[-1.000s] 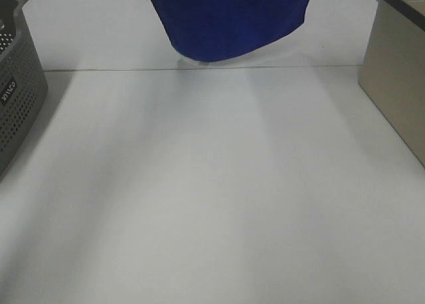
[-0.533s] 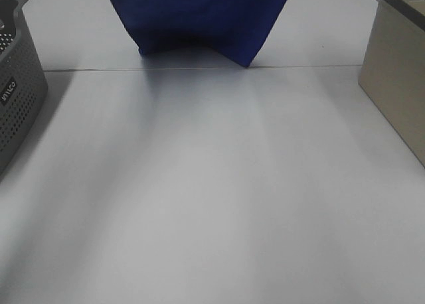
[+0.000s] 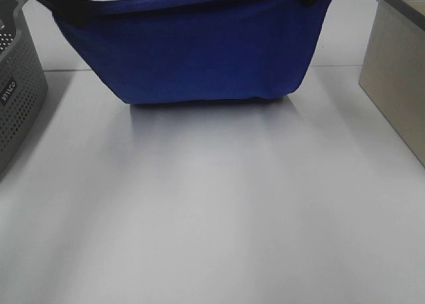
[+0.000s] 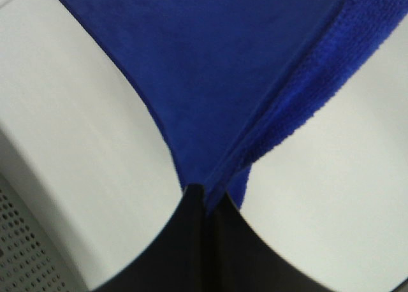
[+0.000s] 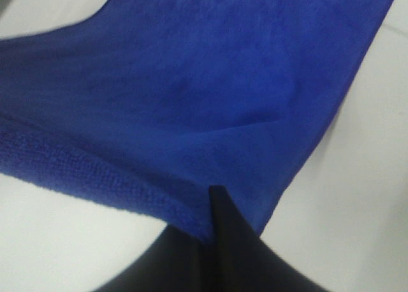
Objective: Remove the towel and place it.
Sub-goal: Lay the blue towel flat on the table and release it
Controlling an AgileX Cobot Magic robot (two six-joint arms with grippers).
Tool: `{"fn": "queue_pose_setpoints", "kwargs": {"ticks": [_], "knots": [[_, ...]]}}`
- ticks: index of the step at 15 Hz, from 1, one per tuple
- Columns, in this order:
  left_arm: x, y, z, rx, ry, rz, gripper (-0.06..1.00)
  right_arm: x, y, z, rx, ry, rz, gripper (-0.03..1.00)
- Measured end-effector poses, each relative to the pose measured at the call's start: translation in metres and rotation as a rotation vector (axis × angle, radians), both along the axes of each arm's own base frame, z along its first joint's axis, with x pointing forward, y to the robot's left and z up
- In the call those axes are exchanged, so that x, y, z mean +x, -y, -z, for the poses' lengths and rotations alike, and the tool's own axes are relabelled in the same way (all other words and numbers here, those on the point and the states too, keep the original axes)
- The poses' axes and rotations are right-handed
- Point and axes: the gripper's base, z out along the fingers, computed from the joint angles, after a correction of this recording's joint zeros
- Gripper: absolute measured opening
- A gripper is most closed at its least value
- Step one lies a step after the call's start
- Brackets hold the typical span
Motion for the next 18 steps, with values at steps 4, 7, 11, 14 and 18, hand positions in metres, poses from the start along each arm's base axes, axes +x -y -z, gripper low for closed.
{"fn": "queue_pose_setpoints", "kwargs": {"ticks": [4, 7, 11, 14, 18], "knots": [[-0.052, -0.011, 0.003, -0.005, -0.034, 0.018, 0.00, -0.051, 0.000, 0.007, 0.032, -0.125, -0.014, 0.02], [-0.079, -0.015, 0.025, -0.036, -0.125, 0.014, 0.00, -0.087, 0.004, 0.026, 0.041, -0.234, -0.012, 0.02], [-0.115, -0.021, 0.051, -0.071, -0.241, 0.004, 0.00, -0.132, 0.007, 0.061, 0.063, -0.410, 0.001, 0.02], [-0.138, -0.023, 0.071, -0.105, -0.333, -0.009, 0.00, -0.170, 0.012, 0.085, 0.070, -0.529, 0.012, 0.02], [-0.175, -0.026, 0.090, -0.180, -0.437, -0.029, 0.00, -0.221, 0.018, 0.109, 0.084, -0.650, 0.032, 0.02]]}}
